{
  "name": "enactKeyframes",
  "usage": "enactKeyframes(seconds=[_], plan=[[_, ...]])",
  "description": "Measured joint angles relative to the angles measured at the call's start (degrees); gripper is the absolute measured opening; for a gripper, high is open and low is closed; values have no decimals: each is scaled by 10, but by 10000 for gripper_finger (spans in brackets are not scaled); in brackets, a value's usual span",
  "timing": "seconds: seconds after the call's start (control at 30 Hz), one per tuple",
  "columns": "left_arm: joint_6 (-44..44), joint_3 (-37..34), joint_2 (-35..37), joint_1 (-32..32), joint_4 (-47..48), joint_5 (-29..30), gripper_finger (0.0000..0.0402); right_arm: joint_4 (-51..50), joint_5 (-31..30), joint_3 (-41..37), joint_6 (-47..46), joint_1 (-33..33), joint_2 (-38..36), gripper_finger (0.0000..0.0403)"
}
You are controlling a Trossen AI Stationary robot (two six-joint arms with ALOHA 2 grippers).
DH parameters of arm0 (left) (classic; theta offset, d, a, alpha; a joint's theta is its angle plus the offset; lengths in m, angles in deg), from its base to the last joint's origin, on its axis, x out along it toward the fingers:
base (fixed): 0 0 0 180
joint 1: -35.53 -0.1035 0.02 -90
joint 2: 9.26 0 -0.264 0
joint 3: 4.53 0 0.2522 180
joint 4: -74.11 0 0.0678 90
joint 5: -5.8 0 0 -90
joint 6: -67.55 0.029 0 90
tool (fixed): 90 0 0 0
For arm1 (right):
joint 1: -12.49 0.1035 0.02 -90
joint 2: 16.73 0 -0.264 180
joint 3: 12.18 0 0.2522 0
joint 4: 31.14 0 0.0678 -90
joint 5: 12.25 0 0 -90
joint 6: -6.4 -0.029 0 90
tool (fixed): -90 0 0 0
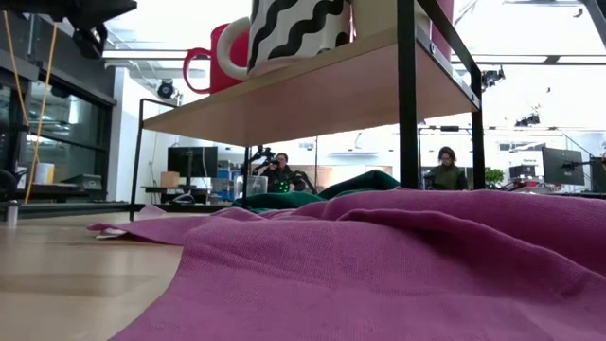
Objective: Stack small to large cups/mugs on shelf
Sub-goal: Put the brown mug on the shelf
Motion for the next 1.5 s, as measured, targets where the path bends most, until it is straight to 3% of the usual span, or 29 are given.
enactKeyframes(seconds=[0.4,1.5], plan=[[-9,0,-36,0,0,2,65,45,-6,1,1,19,21,0],[-22,0,-35,0,21,-2,65,68,14,0,17,48,100,0]])
